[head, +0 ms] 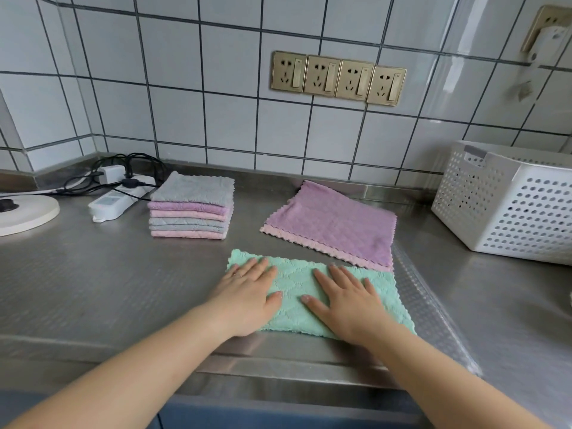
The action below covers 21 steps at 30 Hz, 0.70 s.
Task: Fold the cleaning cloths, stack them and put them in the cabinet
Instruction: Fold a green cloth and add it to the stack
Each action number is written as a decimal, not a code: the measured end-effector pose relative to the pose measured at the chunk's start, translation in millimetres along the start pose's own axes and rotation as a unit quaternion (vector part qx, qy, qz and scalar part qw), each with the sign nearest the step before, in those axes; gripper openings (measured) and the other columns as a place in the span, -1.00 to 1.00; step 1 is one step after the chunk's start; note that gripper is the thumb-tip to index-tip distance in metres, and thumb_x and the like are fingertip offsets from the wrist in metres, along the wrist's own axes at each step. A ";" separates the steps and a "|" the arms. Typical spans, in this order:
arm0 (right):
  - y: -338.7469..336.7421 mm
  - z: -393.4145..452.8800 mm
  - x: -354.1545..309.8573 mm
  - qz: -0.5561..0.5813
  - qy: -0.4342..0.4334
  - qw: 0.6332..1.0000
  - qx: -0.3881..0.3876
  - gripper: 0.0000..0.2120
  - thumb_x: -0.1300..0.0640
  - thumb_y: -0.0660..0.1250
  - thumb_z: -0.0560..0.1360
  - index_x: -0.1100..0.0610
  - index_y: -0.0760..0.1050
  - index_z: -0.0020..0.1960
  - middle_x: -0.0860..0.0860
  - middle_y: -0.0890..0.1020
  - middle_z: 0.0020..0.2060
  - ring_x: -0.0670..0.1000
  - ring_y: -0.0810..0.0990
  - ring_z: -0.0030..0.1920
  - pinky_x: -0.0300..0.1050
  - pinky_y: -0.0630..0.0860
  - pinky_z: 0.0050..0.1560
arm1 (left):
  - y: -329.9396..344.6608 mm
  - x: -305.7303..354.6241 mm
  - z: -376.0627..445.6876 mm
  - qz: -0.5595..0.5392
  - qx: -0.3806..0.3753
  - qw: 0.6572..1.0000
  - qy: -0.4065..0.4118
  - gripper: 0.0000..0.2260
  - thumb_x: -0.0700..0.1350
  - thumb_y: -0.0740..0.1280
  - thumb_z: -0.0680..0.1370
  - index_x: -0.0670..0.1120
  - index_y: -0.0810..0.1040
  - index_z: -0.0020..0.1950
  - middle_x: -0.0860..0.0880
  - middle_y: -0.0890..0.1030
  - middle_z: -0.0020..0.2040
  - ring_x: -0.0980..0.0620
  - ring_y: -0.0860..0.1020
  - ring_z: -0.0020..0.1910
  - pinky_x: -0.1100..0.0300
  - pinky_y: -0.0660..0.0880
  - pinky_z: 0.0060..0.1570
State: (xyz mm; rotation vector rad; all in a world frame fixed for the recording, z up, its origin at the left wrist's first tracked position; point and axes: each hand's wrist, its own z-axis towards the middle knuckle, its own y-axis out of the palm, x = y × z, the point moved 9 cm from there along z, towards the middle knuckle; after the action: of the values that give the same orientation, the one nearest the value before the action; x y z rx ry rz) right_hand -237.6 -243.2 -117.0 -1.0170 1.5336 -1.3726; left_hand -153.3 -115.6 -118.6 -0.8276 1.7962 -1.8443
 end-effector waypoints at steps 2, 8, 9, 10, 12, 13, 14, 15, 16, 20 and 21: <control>-1.1 -3.3 12.2 -0.001 0.013 1.000 0.001 -0.20 -0.45 -0.26 0.38 -0.11 -0.12 0.54 -0.03 -0.06 0.55 0.00 -0.14 0.54 0.11 -0.14 0.50 | 0.4 -4.5 -0.2 0.007 -0.008 1.000 -0.009 -0.46 0.16 -0.08 0.62 0.01 -0.11 0.55 0.02 -0.17 0.56 0.05 -0.18 0.53 0.10 -0.20 0.49; 0.0 -12.4 51.4 -0.004 0.060 0.998 -0.006 -0.26 -0.43 -0.21 0.44 -0.14 -0.14 0.54 -0.05 -0.08 0.55 -0.01 -0.14 0.54 0.15 -0.12 0.50 | 0.6 -9.5 -4.0 0.016 -0.021 0.999 -0.022 -0.43 0.21 -0.09 0.60 0.03 -0.12 0.55 0.03 -0.17 0.56 0.06 -0.19 0.53 0.04 -0.20 0.50; 0.5 -14.4 58.2 0.000 0.070 0.998 -0.008 -0.27 -0.43 -0.20 0.45 -0.14 -0.13 0.53 -0.06 -0.08 0.55 -0.02 -0.14 0.54 0.16 -0.11 0.50 | 1.1 -9.0 -4.1 0.015 -0.023 0.999 -0.023 -0.43 0.21 -0.09 0.60 0.03 -0.12 0.55 0.04 -0.18 0.56 0.06 -0.19 0.53 0.03 -0.20 0.50; 0.4 -17.1 64.0 0.005 0.078 0.997 -0.009 -0.29 -0.42 -0.19 0.46 -0.14 -0.13 0.53 -0.07 -0.08 0.55 -0.02 -0.13 0.54 0.17 -0.11 0.50 | 1.5 -8.7 -4.5 0.014 -0.024 0.999 -0.024 -0.43 0.21 -0.10 0.60 0.03 -0.13 0.55 0.04 -0.18 0.56 0.06 -0.19 0.53 0.02 -0.20 0.50; -0.2 -20.0 71.1 0.009 0.087 0.996 -0.007 -0.31 -0.40 -0.18 0.48 -0.13 -0.10 0.54 -0.07 -0.07 0.55 -0.01 -0.11 0.54 0.18 -0.09 0.49 | 0.7 -7.9 -4.6 0.015 -0.026 0.999 -0.026 -0.43 0.21 -0.10 0.60 0.02 -0.11 0.55 0.03 -0.17 0.56 0.06 -0.18 0.53 0.00 -0.20 0.50; -1.4 -19.9 72.4 0.000 0.089 0.996 -0.005 -0.31 -0.39 -0.17 0.49 -0.12 -0.07 0.54 -0.06 -0.03 0.55 -0.01 -0.09 0.54 0.19 -0.08 0.49 | -0.9 -6.2 -5.0 0.020 -0.022 0.999 -0.026 -0.44 0.20 -0.10 0.61 0.01 -0.09 0.55 0.02 -0.14 0.56 0.05 -0.16 0.53 -0.02 -0.20 0.49; -4.5 -18.2 71.5 -0.015 0.087 0.996 0.003 -0.33 -0.38 -0.15 0.51 -0.10 -0.02 0.53 -0.06 0.02 0.54 0.00 -0.05 0.54 0.21 -0.07 0.48 | -5.6 -2.3 -6.9 0.027 -0.008 0.999 -0.018 -0.45 0.18 -0.07 0.61 0.00 -0.03 0.55 0.01 -0.08 0.57 0.04 -0.12 0.54 -0.02 -0.19 0.50; -9.3 -15.3 68.4 -0.032 0.078 0.996 0.017 -0.37 -0.35 -0.10 0.53 -0.08 0.06 0.51 -0.06 0.10 0.52 0.00 -0.01 0.53 0.23 -0.06 0.47 | -11.7 5.5 -9.6 0.034 0.018 0.999 0.001 -0.49 0.14 -0.03 0.62 -0.01 0.08 0.54 0.01 0.03 0.56 0.04 -0.03 0.53 -0.01 -0.16 0.50; -16.6 -11.5 62.7 -0.044 0.062 0.996 0.040 -0.44 -0.29 -0.04 0.55 -0.07 0.17 0.48 -0.08 0.17 0.50 -0.01 0.05 0.52 0.24 -0.05 0.46 | -20.6 18.7 -15.1 0.033 0.053 0.997 0.037 -0.55 0.09 0.03 0.62 -0.01 0.22 0.49 0.02 0.18 0.52 0.03 0.09 0.51 0.03 -0.11 0.50; -40.3 12.0 25.2 0.047 -0.025 0.993 0.103 -0.70 0.06 0.15 0.57 -0.06 0.46 0.27 -0.13 0.41 0.36 -0.04 0.35 0.37 0.07 0.09 0.40 | -39.7 94.1 -49.5 0.006 0.137 0.965 0.225 -0.76 0.01 0.24 0.52 0.03 0.58 0.13 0.03 0.59 0.06 -0.02 0.52 0.08 0.16 0.38 0.20; -39.3 18.6 15.0 0.071 -0.038 0.992 0.094 -0.71 0.09 0.16 0.56 -0.07 0.49 0.23 -0.14 0.46 0.32 -0.04 0.40 0.33 0.06 0.12 0.39 | -36.0 108.7 -54.7 0.022 0.143 0.956 0.255 -0.82 0.02 0.32 0.45 0.04 0.62 0.01 0.04 0.62 -0.08 -0.02 0.56 -0.07 0.20 0.47 0.01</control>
State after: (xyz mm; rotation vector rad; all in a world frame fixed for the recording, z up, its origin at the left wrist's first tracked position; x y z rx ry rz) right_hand -223.4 -266.6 -80.0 -0.8198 1.3663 -1.3350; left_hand -265.9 -146.7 -69.1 -0.2089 1.7357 -2.3664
